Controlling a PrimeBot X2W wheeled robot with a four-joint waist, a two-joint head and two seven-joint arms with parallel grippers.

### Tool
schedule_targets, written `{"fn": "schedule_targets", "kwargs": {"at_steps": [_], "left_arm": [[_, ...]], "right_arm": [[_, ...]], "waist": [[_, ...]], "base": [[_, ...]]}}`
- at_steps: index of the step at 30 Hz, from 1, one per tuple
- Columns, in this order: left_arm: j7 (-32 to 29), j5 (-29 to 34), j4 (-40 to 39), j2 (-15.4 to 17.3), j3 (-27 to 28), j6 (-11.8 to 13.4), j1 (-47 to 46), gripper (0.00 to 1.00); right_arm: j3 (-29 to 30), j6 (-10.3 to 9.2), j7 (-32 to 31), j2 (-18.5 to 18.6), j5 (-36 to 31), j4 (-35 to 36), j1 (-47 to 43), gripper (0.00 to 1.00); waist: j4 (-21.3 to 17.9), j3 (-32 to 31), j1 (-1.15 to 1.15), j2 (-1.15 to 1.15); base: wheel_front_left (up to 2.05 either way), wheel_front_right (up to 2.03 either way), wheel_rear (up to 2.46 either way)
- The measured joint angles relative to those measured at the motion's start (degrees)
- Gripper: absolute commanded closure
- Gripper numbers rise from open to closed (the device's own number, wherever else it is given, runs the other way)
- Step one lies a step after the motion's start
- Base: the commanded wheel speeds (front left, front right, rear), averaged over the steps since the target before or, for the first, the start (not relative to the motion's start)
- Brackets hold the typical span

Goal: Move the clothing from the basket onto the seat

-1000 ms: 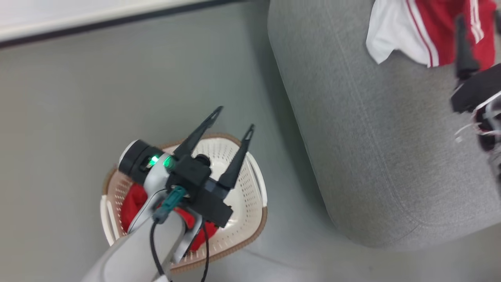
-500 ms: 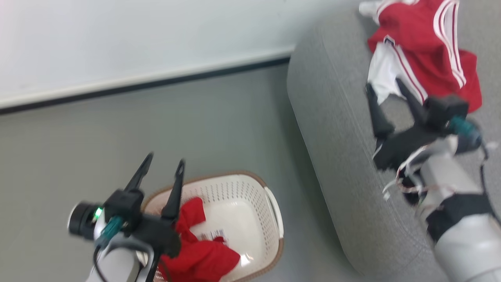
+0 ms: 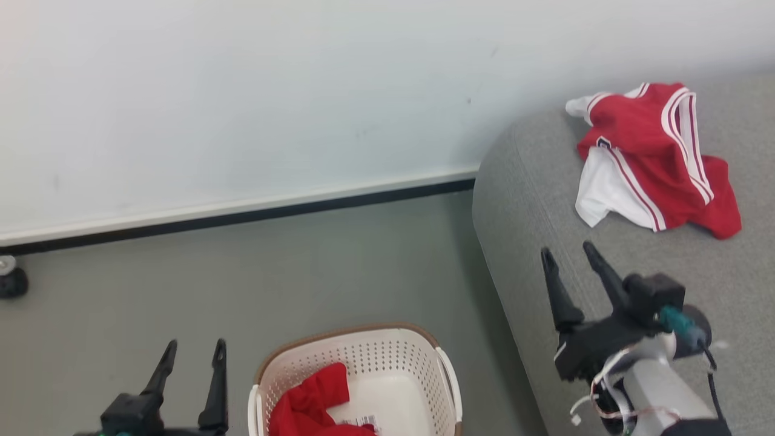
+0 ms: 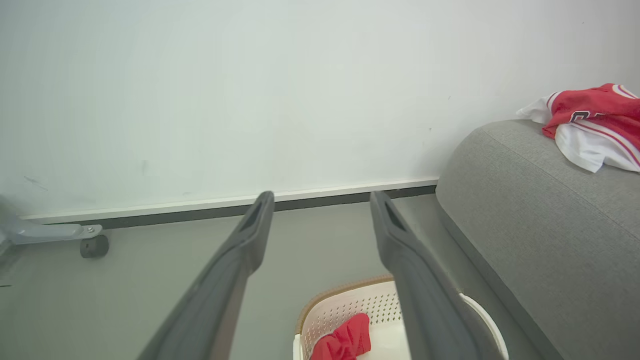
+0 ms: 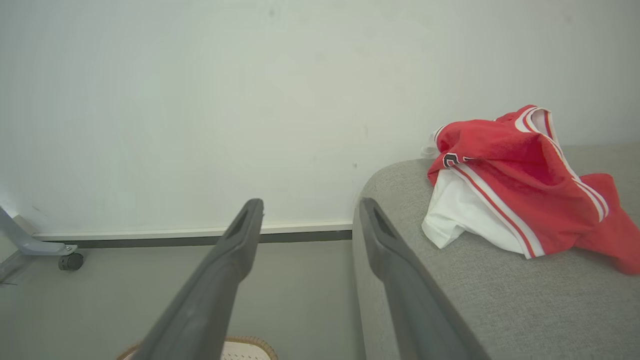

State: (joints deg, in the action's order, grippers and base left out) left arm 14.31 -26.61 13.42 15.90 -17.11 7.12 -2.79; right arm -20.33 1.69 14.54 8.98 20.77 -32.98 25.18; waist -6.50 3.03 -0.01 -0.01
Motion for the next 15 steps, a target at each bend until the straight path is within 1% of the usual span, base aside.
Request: {"fn": "schedule_targets", "kwargs": {"at_steps": [4, 6, 10, 15], "left_arm": [[0.0, 1.7, -1.9, -1.0, 2.8, 0.0, 3.7, 0.0], [0.0, 2.2, -3.1, -1.6, 4.0, 0.0, 5.0, 0.0], [0.0, 3.2, -5.2, -2.5, 5.6, 0.0, 7.0, 0.0], [0.0, 4.4, -7.7, -3.3, 7.3, 0.0, 9.9, 0.0]], "right_arm": [[0.0, -1.15, 0.0, -0.1, -0.7, 4.7, -4.8, 0.0], [0.0, -1.37, 0.0, -0.1, -1.2, 7.1, -7.0, 0.0], [0.7, -2.27, 0.0, 0.3, -1.6, 11.7, -11.6, 0.0], [1.2, -2.94, 0.0, 0.6, -1.7, 16.7, -15.7, 0.0]], "waist": [[0.6, -2.1, 0.0, 0.0], [0.9, -3.0, 0.0, 0.0], [1.2, -4.2, 0.0, 0.0], [1.4, -4.9, 0.0, 0.01]], "base": [[0.0, 0.0, 0.0], [0.0, 0.0, 0.0], [0.0, 0.0, 0.0], [0.0, 0.0, 0.0]]}}
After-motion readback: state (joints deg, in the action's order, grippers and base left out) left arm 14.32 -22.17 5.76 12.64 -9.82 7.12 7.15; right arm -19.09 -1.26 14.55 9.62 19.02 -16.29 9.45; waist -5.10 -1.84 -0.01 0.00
